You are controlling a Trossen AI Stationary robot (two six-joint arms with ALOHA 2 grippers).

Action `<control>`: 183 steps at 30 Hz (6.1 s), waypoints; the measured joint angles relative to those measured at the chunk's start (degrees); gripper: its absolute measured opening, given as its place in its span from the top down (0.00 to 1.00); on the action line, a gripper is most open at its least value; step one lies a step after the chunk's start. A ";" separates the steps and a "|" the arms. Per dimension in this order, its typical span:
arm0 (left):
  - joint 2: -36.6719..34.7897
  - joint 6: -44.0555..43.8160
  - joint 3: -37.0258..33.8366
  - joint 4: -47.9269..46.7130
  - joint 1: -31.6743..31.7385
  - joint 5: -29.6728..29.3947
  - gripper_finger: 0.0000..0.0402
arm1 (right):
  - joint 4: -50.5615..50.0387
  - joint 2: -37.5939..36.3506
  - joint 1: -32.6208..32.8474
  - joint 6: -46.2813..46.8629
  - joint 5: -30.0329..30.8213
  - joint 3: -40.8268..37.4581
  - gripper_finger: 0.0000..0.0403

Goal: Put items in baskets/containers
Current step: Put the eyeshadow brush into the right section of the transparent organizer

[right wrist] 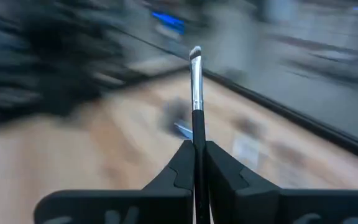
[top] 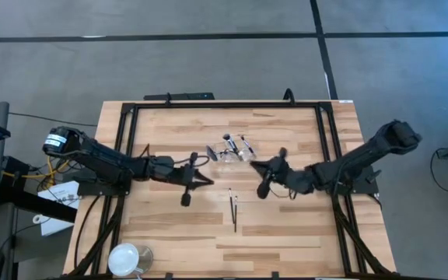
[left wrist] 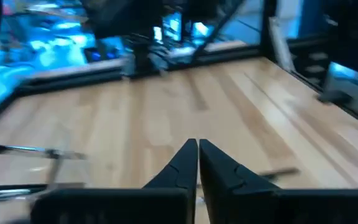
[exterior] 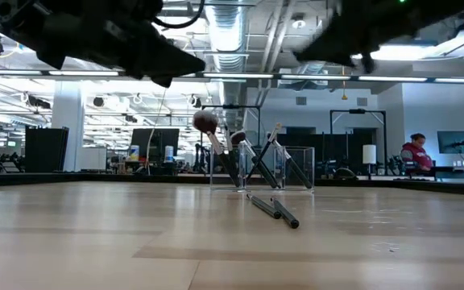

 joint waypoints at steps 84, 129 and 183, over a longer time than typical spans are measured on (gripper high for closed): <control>0.06 -4.81 0.15 13.61 -0.45 -1.46 0.96 | -8.24 20.77 -11.35 -10.67 -37.20 26.36 0.71; 0.04 -4.79 0.15 11.48 -0.25 -14.80 0.64 | -20.17 10.72 -4.17 -10.09 -4.26 26.54 0.96; 0.04 -4.81 0.15 11.54 0.30 -12.03 0.63 | 70.98 37.33 -29.61 -22.26 -27.69 -12.22 0.86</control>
